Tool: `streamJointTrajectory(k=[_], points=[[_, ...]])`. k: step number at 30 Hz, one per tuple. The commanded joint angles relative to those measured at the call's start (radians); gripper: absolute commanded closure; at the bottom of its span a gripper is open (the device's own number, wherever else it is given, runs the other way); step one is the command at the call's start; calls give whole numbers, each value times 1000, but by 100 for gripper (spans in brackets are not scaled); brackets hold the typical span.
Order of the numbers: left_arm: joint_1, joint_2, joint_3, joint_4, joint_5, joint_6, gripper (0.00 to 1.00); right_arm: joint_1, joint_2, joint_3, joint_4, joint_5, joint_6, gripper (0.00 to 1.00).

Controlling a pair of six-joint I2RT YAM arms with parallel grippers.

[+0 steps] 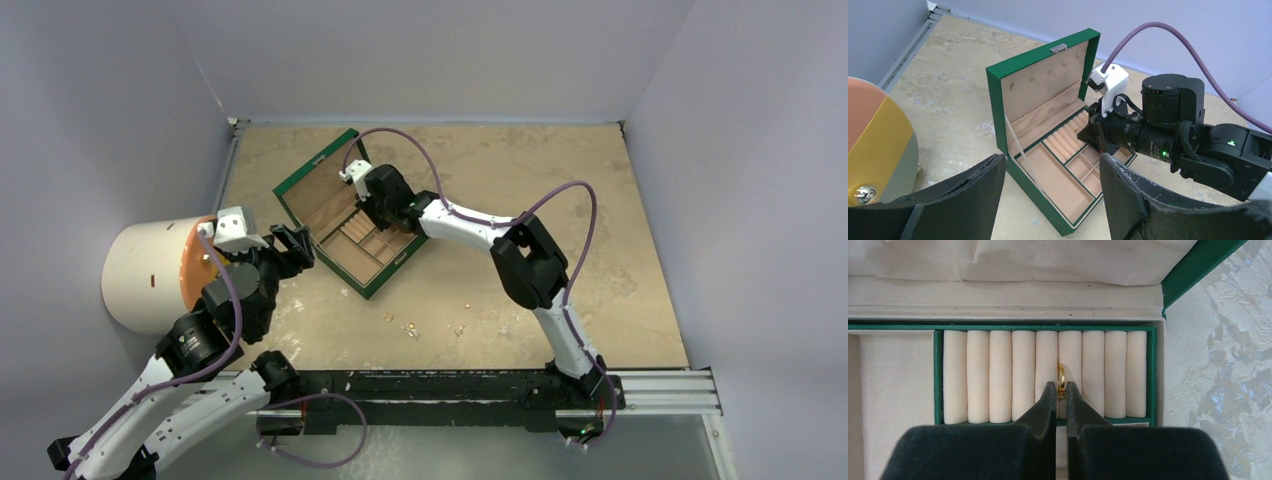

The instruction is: Organize the mixed jewelry

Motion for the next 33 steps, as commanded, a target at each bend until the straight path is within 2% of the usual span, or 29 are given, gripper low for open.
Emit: streamJointTrajectory(k=[1, 21, 28, 33], points=[[7, 1, 5, 17, -4, -5, 32, 7, -29, -28, -26, 14, 2, 100], [24, 18, 3, 23, 15, -3, 32, -3, 86, 51, -40, 17, 18, 99], [26, 22, 3, 22, 15, -4, 32, -3, 68, 41, -24, 13, 32, 87], [26, 24, 3, 21, 15, -4, 32, -3, 7, 17, -5, 10, 46, 72]])
